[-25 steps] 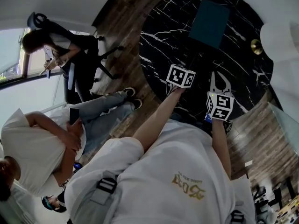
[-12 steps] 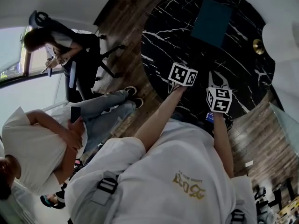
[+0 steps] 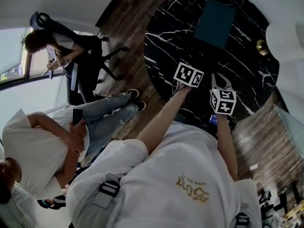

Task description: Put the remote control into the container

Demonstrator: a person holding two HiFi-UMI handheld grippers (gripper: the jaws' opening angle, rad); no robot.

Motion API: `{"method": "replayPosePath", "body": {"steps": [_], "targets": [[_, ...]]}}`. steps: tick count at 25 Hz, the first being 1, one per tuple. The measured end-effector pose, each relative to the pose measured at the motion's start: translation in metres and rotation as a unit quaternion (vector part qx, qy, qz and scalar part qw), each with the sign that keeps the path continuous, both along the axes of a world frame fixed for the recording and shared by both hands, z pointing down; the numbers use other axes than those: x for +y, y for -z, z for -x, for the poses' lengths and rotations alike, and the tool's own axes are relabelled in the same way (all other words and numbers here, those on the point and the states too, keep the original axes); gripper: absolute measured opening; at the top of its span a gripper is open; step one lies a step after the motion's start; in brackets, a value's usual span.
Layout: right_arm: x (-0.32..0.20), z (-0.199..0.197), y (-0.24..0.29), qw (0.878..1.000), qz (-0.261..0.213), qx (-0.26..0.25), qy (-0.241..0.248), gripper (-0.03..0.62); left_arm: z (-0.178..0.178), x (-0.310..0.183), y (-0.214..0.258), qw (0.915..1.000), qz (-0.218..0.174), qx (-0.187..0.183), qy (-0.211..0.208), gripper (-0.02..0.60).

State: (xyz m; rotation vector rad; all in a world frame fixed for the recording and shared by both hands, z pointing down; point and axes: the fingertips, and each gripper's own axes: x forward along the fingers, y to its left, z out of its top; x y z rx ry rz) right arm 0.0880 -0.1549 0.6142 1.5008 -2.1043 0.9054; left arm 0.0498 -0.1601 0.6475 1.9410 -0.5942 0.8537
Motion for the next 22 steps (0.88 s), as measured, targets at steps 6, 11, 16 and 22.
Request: {"method": "replayPosePath", "body": {"steps": [6, 11, 16, 22], "targets": [[0.0, -0.003, 0.003, 1.0, -0.003, -0.005, -0.008, 0.009, -0.003, 0.009, -0.001, 0.9998, 0.018, 0.005, -0.012, 0.179], [0.0, -0.004, 0.005, 1.0, -0.004, -0.007, -0.011, 0.009, -0.007, 0.015, 0.005, 0.9962, 0.066, 0.055, 0.01, 0.181], [-0.001, -0.003, 0.006, 1.0, -0.006, -0.009, -0.009, 0.009, -0.006, 0.012, 0.012, 0.9881, 0.102, 0.106, 0.046, 0.183], [-0.003, -0.001, 0.006, 1.0, -0.006, -0.011, -0.012, 0.009, -0.011, 0.001, 0.017, 0.962, 0.17, 0.188, 0.103, 0.183]]}}
